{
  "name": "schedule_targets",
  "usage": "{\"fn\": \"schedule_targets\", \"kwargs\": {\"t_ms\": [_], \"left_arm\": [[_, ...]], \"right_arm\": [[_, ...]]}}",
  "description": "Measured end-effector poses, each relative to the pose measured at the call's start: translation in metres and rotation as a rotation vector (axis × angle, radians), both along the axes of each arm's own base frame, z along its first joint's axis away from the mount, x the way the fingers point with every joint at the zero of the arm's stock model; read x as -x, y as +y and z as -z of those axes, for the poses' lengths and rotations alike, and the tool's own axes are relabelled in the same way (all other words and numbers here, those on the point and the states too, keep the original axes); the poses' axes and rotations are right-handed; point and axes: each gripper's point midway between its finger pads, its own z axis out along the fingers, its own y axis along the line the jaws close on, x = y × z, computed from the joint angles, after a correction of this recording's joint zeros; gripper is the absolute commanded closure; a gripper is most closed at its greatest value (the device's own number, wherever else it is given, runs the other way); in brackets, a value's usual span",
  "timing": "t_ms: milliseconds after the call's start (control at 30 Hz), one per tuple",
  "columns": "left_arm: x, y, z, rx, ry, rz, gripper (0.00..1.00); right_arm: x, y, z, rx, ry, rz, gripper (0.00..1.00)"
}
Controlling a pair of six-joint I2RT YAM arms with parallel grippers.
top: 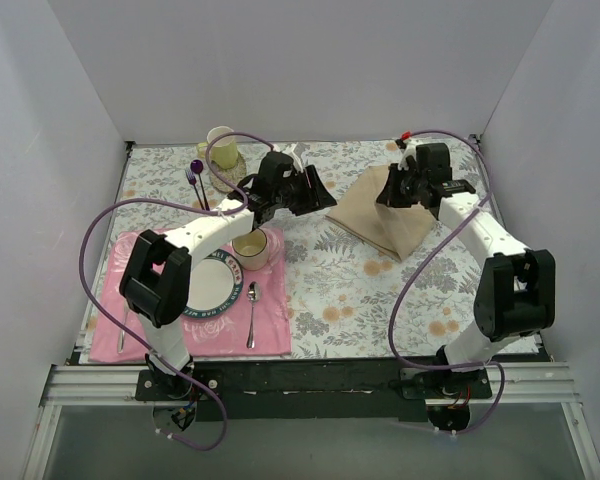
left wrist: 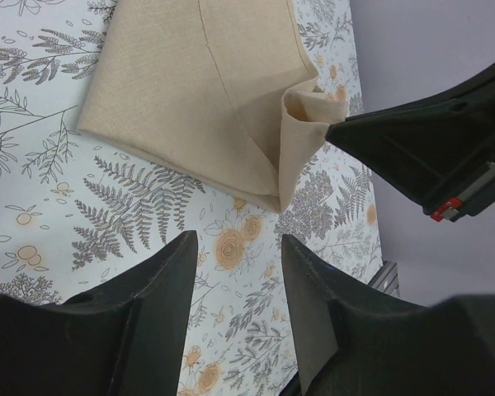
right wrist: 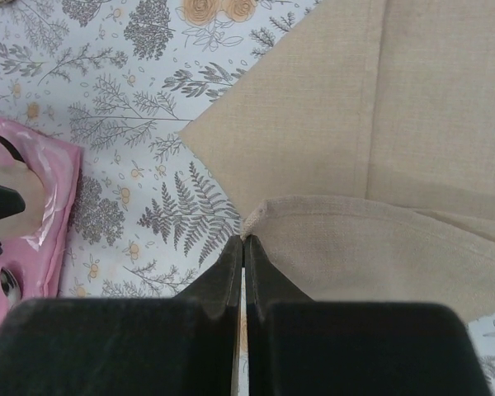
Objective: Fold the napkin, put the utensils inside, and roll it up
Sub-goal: Fold the napkin
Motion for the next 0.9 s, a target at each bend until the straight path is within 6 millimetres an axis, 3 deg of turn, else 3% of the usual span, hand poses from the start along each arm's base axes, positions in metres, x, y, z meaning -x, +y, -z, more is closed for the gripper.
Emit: {"fn": "schedule_targets", "kwargs": {"t_ms": [633,900], "left_arm": [[-0.002,0.007,0.000,0.000,0.002,-0.013,0.56],[-0.002,0.007,0.000,0.000,0.002,-0.013,0.56]], "right_arm": [[-0.016,0.053,0.049,0.031,0.114,-0.178,0.99],[-0.020,0.058,0.062,0.047,0.136,-0.172,0.99]]}}
